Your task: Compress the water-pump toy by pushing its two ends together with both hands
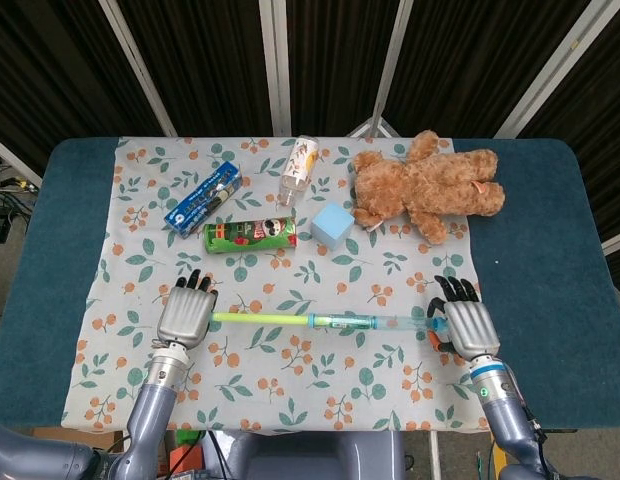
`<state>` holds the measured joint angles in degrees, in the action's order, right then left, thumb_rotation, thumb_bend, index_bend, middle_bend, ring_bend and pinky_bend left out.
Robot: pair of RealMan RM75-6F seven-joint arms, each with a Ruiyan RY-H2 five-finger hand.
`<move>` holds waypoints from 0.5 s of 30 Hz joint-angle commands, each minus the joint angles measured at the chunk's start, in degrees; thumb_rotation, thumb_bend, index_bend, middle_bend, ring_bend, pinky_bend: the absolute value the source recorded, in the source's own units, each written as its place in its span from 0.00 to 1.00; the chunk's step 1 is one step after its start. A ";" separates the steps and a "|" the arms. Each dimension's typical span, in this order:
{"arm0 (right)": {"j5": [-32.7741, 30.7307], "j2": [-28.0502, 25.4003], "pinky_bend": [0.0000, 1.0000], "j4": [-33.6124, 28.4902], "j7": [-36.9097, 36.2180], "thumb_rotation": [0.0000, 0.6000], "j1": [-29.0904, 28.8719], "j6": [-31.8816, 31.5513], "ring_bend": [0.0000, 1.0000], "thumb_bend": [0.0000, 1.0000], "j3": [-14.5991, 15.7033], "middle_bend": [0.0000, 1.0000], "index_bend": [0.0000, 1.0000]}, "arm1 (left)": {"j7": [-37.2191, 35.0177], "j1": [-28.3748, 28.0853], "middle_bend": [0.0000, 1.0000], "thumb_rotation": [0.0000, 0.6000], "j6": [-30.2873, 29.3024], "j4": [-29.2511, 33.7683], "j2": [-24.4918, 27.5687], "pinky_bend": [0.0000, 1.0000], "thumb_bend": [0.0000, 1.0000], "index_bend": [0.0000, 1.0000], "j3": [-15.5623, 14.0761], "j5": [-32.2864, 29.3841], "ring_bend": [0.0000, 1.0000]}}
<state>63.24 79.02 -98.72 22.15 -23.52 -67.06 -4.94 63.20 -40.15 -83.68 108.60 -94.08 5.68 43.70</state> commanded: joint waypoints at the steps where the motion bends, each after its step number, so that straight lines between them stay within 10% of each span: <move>1: 0.63 -0.20 0.00 -1.60 1.03 1.00 -0.14 -0.24 0.00 0.40 0.21 0.11 0.69 | 0.18 -0.17 0.23 1.00 -0.14 0.35 0.02 0.25 0.45 0.59 0.39 -0.06 0.12; 15: 0.78 2.84 0.00 -6.14 7.32 1.00 -1.44 -1.57 0.00 0.40 0.03 0.11 0.69 | -1.19 0.45 0.23 1.00 -0.28 1.07 0.31 0.25 0.45 0.59 0.55 -0.80 0.12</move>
<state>64.42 81.40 -104.43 28.67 -24.57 -68.51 -4.59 62.12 -39.76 -83.97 109.63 -93.85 6.23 42.87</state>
